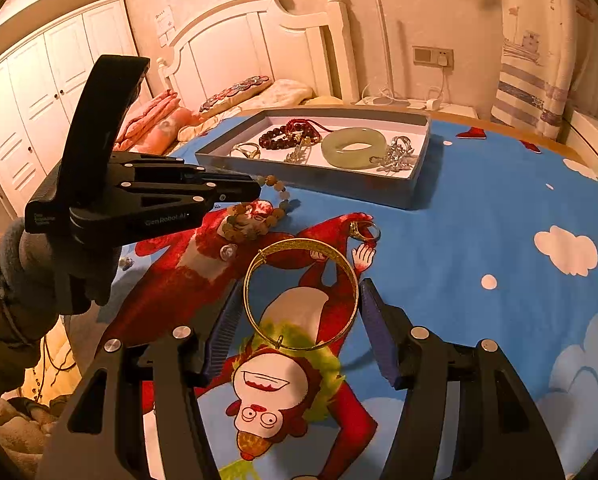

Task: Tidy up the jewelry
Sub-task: 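Carry the bracelet and gold bangle into the tray and open both tools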

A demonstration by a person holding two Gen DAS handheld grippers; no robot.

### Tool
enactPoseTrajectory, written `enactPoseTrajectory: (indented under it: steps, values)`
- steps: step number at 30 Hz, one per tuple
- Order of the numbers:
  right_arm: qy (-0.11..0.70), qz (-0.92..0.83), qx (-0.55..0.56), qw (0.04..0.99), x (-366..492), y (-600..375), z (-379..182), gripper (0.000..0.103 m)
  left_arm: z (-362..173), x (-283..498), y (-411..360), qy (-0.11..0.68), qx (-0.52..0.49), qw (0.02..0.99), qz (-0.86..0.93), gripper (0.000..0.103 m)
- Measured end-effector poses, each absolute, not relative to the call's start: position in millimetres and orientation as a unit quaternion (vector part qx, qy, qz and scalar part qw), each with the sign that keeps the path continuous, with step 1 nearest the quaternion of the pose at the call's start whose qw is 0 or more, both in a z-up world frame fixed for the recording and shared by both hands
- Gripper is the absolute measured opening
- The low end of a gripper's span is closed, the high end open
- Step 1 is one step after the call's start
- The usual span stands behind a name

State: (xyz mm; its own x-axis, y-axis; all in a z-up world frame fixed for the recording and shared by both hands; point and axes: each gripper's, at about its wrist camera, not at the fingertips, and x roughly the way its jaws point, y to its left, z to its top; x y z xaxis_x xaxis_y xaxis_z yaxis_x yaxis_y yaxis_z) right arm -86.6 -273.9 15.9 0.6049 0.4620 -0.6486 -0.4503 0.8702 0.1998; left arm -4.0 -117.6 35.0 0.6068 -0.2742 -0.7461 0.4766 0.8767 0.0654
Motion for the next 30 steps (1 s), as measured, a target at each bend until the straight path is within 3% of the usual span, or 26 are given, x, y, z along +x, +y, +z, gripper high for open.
enactPoseTrajectory:
  steps: [17, 25, 30]
  values:
    - [0.369, 0.250, 0.008, 0.895, -85.0, -274.3, 14.2, 0.058, 11.2, 25.6, -97.5, 0.437, 0.096, 0.869, -0.212, 0.012]
    - [0.361, 0.245, 0.011, 0.900, -86.7, -275.8, 16.2, 0.058, 14.7, 12.5, -108.7, 0.412, 0.127, 0.880, -0.199, 0.009]
    - [0.355, 0.238, 0.011, 0.904, -83.5, -276.9, 20.7, 0.058, 53.7, 8.4, -97.0, 0.374, 0.116, 0.899, -0.196, 0.009]
